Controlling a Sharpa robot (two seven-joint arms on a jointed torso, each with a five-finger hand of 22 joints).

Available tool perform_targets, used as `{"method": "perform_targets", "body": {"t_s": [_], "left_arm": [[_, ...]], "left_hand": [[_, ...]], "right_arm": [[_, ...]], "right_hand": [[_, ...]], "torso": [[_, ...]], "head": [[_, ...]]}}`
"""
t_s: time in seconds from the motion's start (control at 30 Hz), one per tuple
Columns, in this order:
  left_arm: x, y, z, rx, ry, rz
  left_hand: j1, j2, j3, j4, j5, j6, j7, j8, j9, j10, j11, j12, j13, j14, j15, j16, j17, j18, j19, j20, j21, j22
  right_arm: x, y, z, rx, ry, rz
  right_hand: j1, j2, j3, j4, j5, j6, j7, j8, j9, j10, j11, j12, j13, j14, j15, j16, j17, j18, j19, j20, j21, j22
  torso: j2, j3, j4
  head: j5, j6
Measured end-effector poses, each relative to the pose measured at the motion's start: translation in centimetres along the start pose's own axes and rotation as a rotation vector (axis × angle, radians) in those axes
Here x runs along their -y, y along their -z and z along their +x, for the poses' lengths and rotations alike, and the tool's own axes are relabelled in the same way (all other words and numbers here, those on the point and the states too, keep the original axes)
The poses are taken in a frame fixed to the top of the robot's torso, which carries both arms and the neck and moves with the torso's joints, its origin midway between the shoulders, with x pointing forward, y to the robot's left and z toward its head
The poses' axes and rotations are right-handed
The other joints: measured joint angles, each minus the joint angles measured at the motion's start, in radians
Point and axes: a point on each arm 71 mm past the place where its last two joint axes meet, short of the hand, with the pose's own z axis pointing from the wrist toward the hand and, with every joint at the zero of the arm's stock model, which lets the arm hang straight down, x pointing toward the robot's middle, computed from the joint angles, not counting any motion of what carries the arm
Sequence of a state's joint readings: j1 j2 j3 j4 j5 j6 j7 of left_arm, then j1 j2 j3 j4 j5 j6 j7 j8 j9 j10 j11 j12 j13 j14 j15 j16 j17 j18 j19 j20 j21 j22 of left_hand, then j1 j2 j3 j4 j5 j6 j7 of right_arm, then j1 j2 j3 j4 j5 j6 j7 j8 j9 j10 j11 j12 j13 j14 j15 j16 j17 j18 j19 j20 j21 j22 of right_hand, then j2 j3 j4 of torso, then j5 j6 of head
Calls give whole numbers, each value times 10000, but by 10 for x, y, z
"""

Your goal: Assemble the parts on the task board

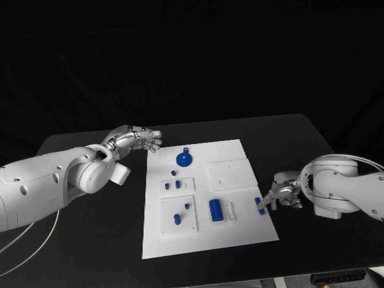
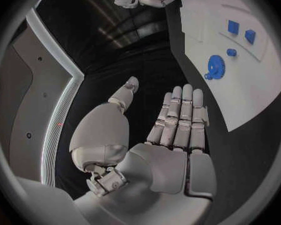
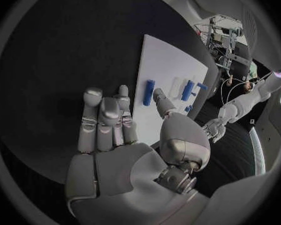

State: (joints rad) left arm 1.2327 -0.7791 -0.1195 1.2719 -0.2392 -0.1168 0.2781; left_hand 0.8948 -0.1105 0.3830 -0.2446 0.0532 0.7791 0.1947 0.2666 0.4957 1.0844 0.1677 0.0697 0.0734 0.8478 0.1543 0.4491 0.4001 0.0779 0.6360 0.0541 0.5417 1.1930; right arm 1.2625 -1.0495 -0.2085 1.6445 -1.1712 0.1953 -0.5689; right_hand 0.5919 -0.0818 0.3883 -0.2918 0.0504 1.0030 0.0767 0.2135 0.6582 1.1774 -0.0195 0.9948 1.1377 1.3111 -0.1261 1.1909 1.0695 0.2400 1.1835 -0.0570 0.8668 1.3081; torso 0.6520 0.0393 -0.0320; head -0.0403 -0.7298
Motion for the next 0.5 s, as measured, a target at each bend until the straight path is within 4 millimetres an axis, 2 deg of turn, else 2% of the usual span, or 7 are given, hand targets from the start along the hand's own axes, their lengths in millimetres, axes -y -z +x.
{"method": "perform_targets", "body": {"t_s": [0.3, 0.4, 0.43, 0.5], "left_arm": [[0, 0, 0, -4, 0, -1], [0, 0, 0, -4, 0, -1], [0, 0, 0, -5, 1, -2], [0, 0, 0, -9, 1, -2]], "left_hand": [[0, 0, 0, 0, 0, 0, 0, 0, 1, 0, 0, 0, 0, 0, 0, 0, -1, -5, 0, 0, 0, -2], [0, 0, 0, 0, 0, 0, 0, 0, 0, 0, 0, 0, 0, 0, 0, 0, -1, -7, 0, 0, 0, -2], [0, 0, 0, 0, 0, 0, 0, 0, 1, 0, 0, 0, 0, 0, 0, 0, -2, -8, 0, 0, 0, 1], [0, 0, 0, 0, 0, 0, 0, 0, 1, 0, 0, 0, 0, 0, 0, 0, -1, -11, 0, 0, 0, 7]], "right_arm": [[-11, -3, 1, 176, -61, -315], [-15, -5, 2, 191, -57, -374], [-17, -5, 2, 193, -45, -399], [-21, -7, 4, 180, 35, -459]], "right_hand": [[97, 171, -230, -10, 0, -9, 9, -81, -10, -1, 0, -1, 0, 0, -1, 0, 9, -1, -15, 13, 1, 0], [302, 371, -284, -9, 0, 39, 57, 5, -5, 0, 0, -10, -1, 2, 0, 0, 9, -2, -11, 9, 1, -1], [417, 393, -283, -9, 0, 47, 65, 9, 152, 4, -3, -10, -1, 2, 1, 0, 9, -1, 4, -6, 1, -1], [824, 344, -205, 5, 0, 48, 65, 14, 990, 41, -41, -10, -1, 3, 1, 0, 18, -2, 34, -34, 1, -1]], "torso": [[0, -8, 6], [0, -14, 5], [0, -14, 5], [0, -14, 5]], "head": [[7, -30], [9, -38], [13, -40], [22, -48]]}}
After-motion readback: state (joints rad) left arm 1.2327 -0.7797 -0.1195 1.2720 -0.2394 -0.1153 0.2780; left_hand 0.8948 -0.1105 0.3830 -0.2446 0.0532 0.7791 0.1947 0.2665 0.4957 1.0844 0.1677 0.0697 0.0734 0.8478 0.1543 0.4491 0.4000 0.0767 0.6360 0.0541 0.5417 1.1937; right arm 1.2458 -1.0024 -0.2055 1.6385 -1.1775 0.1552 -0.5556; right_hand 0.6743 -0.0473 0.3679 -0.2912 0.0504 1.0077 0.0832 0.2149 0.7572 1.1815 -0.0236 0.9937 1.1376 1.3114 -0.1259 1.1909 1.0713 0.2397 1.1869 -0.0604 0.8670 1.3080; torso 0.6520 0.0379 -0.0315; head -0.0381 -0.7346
